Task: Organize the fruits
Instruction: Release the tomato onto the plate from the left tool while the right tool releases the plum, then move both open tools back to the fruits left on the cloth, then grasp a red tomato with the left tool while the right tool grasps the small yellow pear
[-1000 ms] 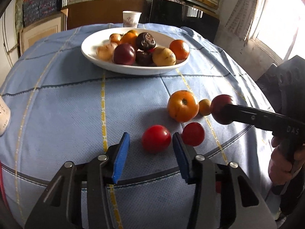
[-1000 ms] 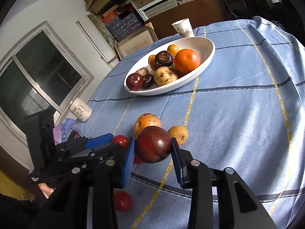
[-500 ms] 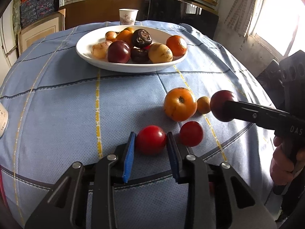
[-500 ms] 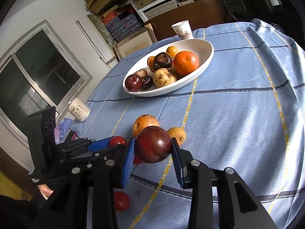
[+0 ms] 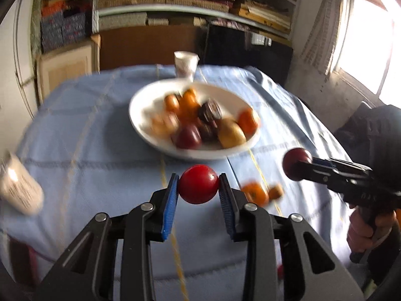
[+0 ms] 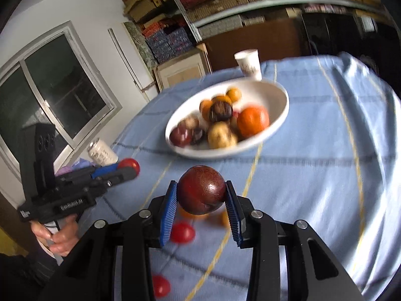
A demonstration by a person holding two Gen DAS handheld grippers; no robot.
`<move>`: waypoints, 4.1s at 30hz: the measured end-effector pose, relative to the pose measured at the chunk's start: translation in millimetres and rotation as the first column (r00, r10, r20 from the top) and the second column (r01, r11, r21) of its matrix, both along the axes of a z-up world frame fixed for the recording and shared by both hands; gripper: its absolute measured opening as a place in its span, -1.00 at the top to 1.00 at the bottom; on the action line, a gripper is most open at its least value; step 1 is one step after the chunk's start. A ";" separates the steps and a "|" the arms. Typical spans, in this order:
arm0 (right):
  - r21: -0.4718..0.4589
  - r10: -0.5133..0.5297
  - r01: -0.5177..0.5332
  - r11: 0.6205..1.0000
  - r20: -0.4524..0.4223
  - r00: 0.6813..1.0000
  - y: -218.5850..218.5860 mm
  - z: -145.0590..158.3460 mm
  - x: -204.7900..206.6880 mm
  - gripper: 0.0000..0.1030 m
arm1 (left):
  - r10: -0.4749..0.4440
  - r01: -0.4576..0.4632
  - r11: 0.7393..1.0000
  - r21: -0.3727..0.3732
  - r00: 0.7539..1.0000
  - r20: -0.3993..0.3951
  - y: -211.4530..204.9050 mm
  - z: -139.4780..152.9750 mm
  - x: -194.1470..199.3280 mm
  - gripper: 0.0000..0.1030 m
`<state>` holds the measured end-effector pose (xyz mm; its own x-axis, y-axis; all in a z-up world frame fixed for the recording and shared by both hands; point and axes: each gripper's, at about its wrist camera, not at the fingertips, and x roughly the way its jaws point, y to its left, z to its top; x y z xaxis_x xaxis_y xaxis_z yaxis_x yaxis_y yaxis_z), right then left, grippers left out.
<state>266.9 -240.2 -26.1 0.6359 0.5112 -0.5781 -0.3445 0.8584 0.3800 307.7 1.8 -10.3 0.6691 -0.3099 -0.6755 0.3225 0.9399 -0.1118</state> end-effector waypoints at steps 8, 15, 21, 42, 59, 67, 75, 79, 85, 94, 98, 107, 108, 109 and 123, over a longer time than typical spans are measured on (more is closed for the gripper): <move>-0.079 -0.047 0.052 0.996 0.064 0.997 14.8 18.1 50.7 0.26 | 0.079 -0.080 0.997 0.009 0.997 0.020 3.7 23.5 70.7 0.39; -0.114 -0.103 0.111 0.987 0.074 0.992 25.1 19.7 92.4 0.26 | 0.147 -0.147 0.988 0.036 0.989 -0.005 -2.0 12.8 136.2 0.39; -0.147 -0.124 0.134 0.980 0.073 0.990 32.6 10.9 120.3 0.26 | 0.184 -0.182 0.980 0.076 0.983 -0.016 -6.3 -2.7 171.8 0.39; -0.066 -0.141 0.148 0.987 0.095 0.985 5.3 18.8 55.3 -0.09 | 0.261 -0.276 0.951 0.139 0.959 0.113 -7.4 23.8 81.7 -0.85; -0.183 -0.035 0.025 0.983 -0.053 0.998 7.1 -41.6 2.4 -0.09 | 0.294 -0.288 0.946 0.149 0.956 -0.020 16.7 -40.5 -9.6 -0.86; -0.228 0.010 -0.032 0.973 -0.098 0.995 20.2 -54.7 -4.7 -0.03 | 0.300 -0.292 0.948 0.124 0.952 -0.053 22.6 -44.1 -11.1 -0.86; -0.210 -0.012 -0.013 0.978 -0.116 0.993 17.3 -58.6 -1.6 0.14 | 0.277 -0.268 0.954 0.131 0.959 -0.052 15.6 -43.6 -12.8 -0.86; -0.197 -0.019 -0.006 0.980 -0.126 0.992 15.4 -60.3 0.4 0.43 | 0.268 -0.259 0.957 0.126 0.962 -0.058 14.2 -43.9 -13.3 -0.86; -0.162 -0.043 0.027 0.986 -0.095 0.995 7.3 -52.3 -1.2 0.43 | 0.175 -0.167 0.981 0.094 0.981 -0.087 -1.2 -45.0 -20.0 -0.86; -0.161 -0.070 0.053 0.986 -0.108 0.992 0.8 -51.8 0.2 0.42 | -0.098 0.106 0.993 0.045 0.984 -0.147 -51.6 -53.7 -38.7 -0.38; -0.158 -0.070 0.053 0.986 -0.105 0.992 -0.1 -50.7 -0.1 0.42 | -0.145 0.151 0.988 0.018 0.974 -0.174 -66.4 -58.4 -40.4 -0.15; -0.142 -0.077 0.062 0.988 -0.101 0.992 -4.2 -46.7 -1.7 0.42 | -0.135 0.142 0.990 0.019 0.966 -0.220 -79.9 -71.3 -28.8 0.20; -0.141 -0.076 0.062 0.988 -0.100 0.992 -4.3 -46.3 -2.2 0.42 | -0.134 0.141 0.990 0.019 0.966 -0.221 -79.8 -71.3 -28.8 0.23; -0.141 -0.075 0.061 0.988 -0.099 0.992 -4.4 -45.8 -2.4 0.42 | -0.133 0.141 0.990 0.019 0.965 -0.224 -80.2 -72.0 -28.2 0.25; -0.145 -0.083 0.068 0.987 -0.095 0.992 -5.9 -44.9 -1.9 0.42 | -0.151 0.154 0.988 -0.001 0.966 -0.211 -77.5 -67.5 -35.2 0.43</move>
